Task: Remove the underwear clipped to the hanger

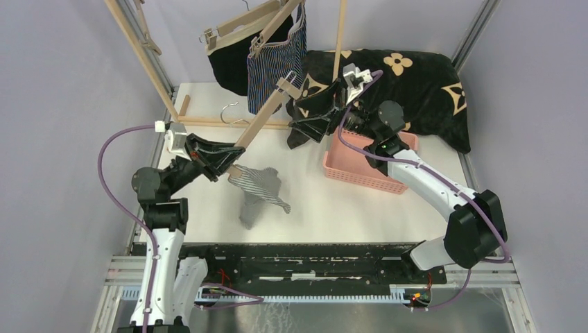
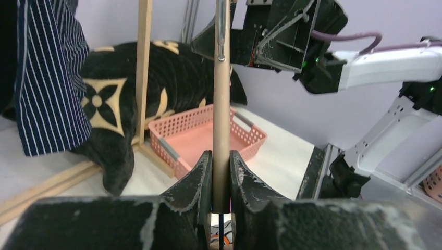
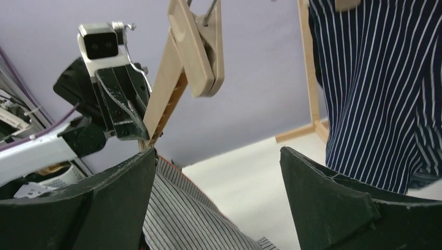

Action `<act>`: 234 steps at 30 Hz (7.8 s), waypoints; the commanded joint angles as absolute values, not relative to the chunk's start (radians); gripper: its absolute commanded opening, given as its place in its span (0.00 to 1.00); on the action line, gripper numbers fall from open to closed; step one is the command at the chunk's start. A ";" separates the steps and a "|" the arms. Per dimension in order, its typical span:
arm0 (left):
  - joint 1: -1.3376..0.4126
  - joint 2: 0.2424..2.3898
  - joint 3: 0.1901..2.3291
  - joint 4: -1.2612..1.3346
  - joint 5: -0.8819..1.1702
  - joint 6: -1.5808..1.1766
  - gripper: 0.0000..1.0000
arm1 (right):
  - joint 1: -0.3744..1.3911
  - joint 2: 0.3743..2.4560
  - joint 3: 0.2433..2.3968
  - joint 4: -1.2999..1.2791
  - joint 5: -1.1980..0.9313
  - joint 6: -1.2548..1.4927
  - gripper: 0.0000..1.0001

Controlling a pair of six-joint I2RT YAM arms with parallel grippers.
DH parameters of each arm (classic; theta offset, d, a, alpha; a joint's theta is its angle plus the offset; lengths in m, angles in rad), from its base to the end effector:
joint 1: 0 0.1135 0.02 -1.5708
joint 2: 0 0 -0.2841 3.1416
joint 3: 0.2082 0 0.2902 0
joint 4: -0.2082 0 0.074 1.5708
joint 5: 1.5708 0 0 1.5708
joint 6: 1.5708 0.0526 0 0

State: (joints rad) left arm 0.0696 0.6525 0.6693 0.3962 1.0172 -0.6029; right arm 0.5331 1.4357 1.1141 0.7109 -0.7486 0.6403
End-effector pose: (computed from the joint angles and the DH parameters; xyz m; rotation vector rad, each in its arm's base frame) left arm 0.1730 -0.0328 0.3915 0.5191 1.3383 -1.0276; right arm 0.3041 0.2210 0.4049 -0.6573 1.2741 1.4259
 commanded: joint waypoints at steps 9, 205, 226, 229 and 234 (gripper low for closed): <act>-0.041 0.708 0.657 0.771 0.868 -0.781 0.03 | 0.578 1.520 1.181 1.109 -0.699 0.823 0.95; -0.313 0.617 1.374 -0.877 -0.146 -0.278 0.03 | 0.882 1.482 1.003 0.024 0.171 -0.047 0.75; -0.313 1.039 1.753 -1.093 -0.327 -0.136 0.03 | 0.882 1.869 1.224 -0.206 -0.255 -0.079 0.75; -0.313 1.102 1.826 -1.105 -0.334 -0.114 0.03 | 0.882 1.915 1.258 -0.272 -0.270 -0.120 0.68; -0.304 1.231 1.958 -1.161 -0.357 -0.072 0.03 | 0.882 1.965 1.306 -0.336 -0.280 -0.150 0.44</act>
State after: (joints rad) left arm -0.3153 1.1778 1.8439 -1.1557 -0.3393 -0.1547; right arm 0.8806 1.9335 1.2522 -0.2653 -0.2333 -0.1112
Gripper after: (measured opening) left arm 0.111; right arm 0.515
